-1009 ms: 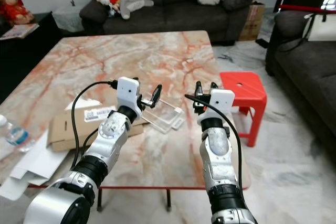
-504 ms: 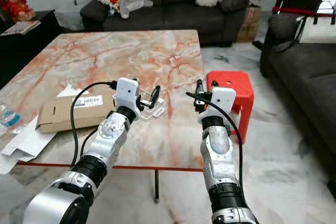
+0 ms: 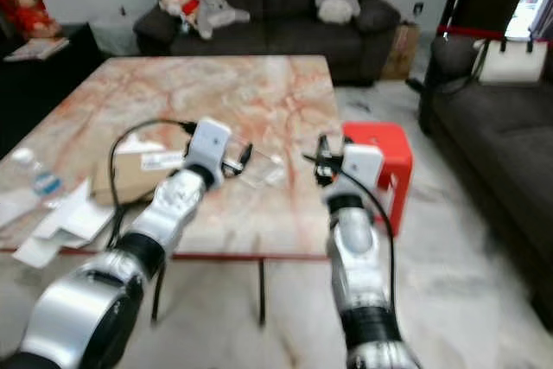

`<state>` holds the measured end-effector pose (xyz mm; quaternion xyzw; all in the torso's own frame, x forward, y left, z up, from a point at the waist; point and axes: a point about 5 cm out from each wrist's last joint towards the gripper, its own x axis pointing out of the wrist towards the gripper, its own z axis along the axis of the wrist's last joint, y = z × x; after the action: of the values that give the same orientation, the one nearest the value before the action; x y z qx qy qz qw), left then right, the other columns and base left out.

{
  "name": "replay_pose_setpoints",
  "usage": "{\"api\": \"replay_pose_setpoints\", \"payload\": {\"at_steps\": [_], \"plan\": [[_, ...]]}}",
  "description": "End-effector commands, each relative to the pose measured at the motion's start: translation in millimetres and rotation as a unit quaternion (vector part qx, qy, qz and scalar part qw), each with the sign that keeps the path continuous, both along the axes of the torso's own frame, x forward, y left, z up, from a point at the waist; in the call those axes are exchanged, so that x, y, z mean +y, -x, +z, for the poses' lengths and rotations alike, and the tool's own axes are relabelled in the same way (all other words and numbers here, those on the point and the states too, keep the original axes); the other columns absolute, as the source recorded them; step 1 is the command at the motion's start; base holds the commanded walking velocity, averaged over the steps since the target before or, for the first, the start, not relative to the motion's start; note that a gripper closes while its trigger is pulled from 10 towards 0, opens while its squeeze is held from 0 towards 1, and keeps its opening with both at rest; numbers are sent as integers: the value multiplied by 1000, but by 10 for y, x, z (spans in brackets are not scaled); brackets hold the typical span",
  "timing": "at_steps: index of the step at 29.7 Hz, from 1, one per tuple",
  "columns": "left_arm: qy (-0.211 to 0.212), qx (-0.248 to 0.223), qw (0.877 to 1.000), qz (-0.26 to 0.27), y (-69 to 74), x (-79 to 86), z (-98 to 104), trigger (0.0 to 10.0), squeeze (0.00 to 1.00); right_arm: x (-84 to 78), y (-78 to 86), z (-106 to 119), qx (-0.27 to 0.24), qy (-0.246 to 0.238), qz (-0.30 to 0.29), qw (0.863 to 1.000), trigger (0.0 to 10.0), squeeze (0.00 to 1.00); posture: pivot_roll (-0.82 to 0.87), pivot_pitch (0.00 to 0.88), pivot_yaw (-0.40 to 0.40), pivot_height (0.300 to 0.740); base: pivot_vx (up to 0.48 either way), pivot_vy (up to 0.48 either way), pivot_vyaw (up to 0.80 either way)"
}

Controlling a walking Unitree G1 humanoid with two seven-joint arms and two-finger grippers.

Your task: Picking trash to rubbish bin

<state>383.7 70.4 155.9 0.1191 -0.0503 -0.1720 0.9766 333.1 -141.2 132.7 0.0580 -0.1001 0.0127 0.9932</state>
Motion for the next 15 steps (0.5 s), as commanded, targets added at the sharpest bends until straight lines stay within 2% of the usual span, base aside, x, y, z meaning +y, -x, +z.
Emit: {"api": "replay_pose_setpoints", "payload": {"at_steps": [1, 6, 15], "plan": [[-6, 7, 1000, 5, 1, -5, -32, 10000, 0, 34, -1, 26, -3, -4, 5, 1000, 10000, 0, 51, 0, 38, 740, 0, 0, 0], [4, 8, 1000, 11, 23, -7, -70, 10000, 0, 37, -1, 22, -1, -3, 7, 1000, 10000, 0, 53, 0, 35, 740, 0, 0, 0], [5, 3, 1000, 10, 26, -9, -68, 10000, 0, 40, -5, 15, 4, -9, 7, 1000, 10000, 0, 55, 0, 35, 740, 320, 0, 0]]}}
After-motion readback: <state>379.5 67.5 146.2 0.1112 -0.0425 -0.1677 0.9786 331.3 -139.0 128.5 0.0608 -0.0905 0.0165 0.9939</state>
